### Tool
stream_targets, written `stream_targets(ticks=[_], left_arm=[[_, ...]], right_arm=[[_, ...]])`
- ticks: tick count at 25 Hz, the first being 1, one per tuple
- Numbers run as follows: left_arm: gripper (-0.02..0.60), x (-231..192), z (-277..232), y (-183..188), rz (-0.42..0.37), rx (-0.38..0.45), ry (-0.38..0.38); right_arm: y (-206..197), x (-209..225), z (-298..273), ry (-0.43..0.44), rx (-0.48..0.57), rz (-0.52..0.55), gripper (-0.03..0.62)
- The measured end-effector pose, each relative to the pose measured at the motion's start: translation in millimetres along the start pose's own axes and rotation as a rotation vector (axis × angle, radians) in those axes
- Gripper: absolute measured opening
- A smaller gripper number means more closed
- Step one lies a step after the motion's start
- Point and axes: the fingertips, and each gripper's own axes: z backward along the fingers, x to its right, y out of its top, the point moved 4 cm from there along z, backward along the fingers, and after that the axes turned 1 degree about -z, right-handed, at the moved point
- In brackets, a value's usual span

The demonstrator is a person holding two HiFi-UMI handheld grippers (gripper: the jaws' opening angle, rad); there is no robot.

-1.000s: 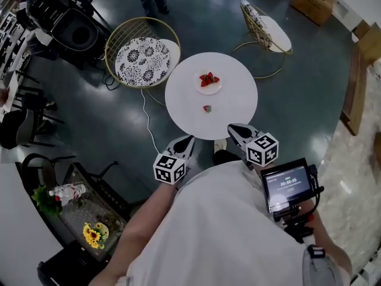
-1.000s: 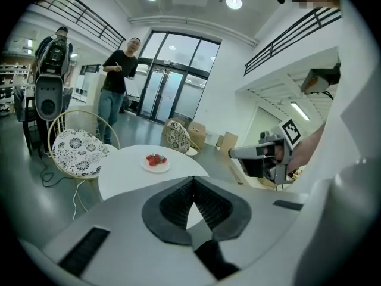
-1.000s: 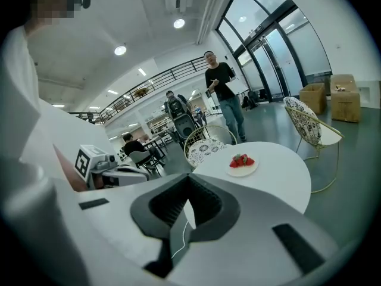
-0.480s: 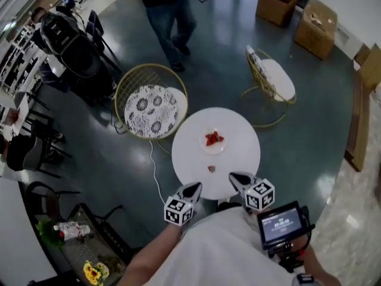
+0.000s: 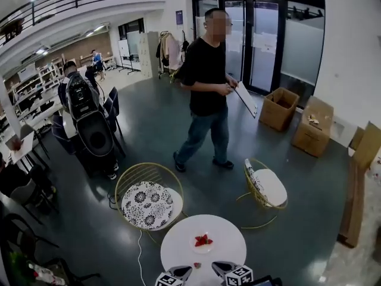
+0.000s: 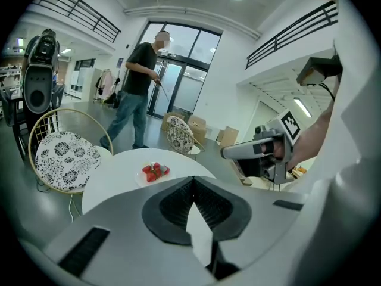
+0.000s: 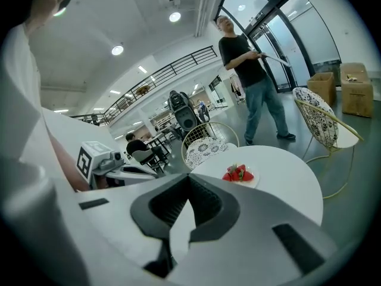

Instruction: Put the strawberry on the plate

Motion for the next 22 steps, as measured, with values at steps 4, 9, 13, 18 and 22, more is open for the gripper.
stream_targets(ticks=[4, 9, 13, 18, 22], left_arm=[[0.006, -15.1, -20.5, 0.2, -0.025, -0.017, -0.028], [0.006, -10.6, -38.0, 9.9, -0.03, -0.01, -0.042], [0.006, -19.9, -41.5, 22.2, -0.011, 0.004, -0.011], [0.006, -26.4, -44.1, 16.2, -0.017, -0.032, -0.027], [0.006, -37.5, -53.5, 5.3, -0.014, -0.07, -0.01]], right_arm=[[-0.2, 14.4, -16.6, -0.007, 0.021, 0.002, 0.006], [8.4, 27.4, -9.0, -0.025, 0.02, -0.02, 0.006], [26.4, 37.8, -21.8, 0.004, 0.006, 0.004, 0.006], [21.8, 39.4, -26.1, -0.023, 0.006, -0.027, 0.006], [13.6, 45.3, -38.2, -0.002, -0.01, -0.049, 0.006]])
